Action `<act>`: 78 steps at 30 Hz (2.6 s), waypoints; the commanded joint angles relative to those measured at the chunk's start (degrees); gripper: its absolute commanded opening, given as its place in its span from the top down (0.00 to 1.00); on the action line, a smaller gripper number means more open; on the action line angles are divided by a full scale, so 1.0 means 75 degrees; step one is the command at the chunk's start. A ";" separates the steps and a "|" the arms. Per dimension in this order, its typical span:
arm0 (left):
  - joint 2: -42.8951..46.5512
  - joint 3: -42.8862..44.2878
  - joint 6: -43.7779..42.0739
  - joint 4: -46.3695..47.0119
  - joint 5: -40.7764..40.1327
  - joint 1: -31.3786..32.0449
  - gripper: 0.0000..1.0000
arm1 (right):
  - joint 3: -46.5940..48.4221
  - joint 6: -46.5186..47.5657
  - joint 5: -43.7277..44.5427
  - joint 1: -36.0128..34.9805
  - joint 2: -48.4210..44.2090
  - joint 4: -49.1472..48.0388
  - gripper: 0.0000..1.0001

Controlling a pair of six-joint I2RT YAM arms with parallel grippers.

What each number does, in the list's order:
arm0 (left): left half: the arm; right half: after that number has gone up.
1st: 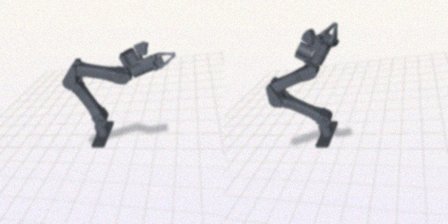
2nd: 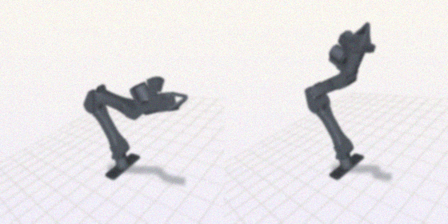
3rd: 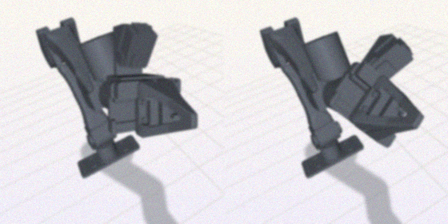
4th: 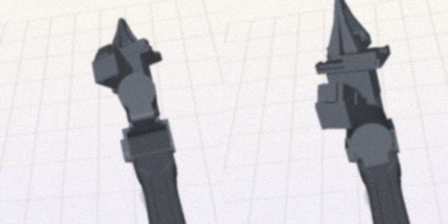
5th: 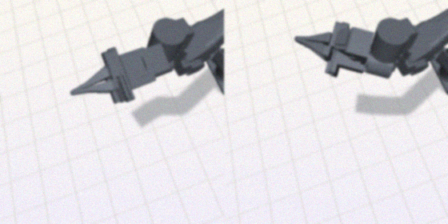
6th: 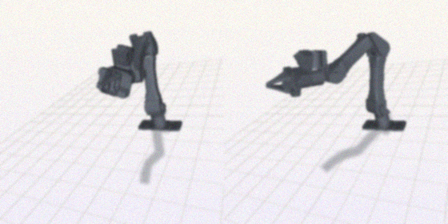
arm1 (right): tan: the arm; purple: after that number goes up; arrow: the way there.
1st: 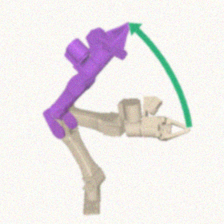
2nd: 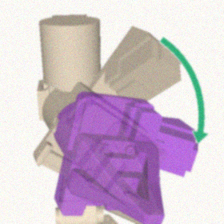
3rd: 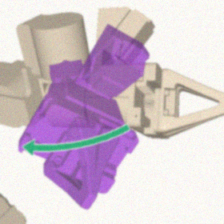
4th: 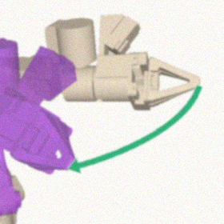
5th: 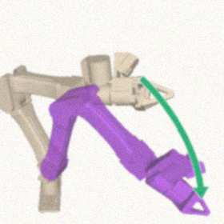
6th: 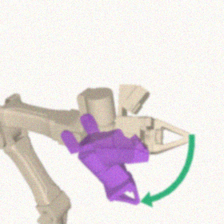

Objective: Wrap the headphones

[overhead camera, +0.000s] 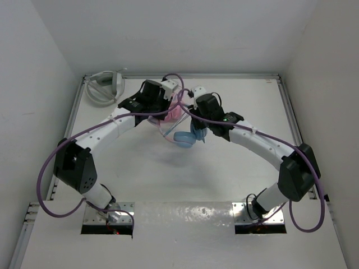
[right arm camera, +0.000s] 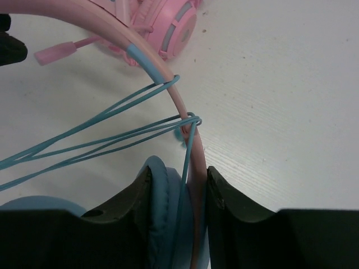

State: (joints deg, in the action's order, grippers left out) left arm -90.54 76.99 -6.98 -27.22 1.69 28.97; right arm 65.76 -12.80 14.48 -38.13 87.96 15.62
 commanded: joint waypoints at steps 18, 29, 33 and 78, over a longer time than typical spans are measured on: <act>-0.0220 0.0445 -0.0194 0.0630 0.1673 -0.0007 0.60 | -0.1337 -0.0344 -0.1063 0.1004 -0.1275 -0.1109 1.00; -0.0127 0.1031 -0.0194 0.0349 0.1286 -0.0031 0.09 | -0.0519 0.0088 -0.2139 0.2328 -0.0211 -0.0700 1.00; -0.0010 0.1055 -0.0217 0.0325 0.1052 -0.0042 0.09 | 0.0243 0.0253 -0.2808 0.2915 0.0680 -0.0454 1.00; -0.1087 0.1476 -0.0253 0.0102 0.1461 -0.0722 0.09 | 0.5224 -0.1001 -0.2448 0.4662 0.5685 0.1328 1.00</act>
State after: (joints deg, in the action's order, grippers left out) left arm -98.17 85.21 -8.75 -26.89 11.42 24.27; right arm 103.90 -19.51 -11.03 -3.49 133.19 27.03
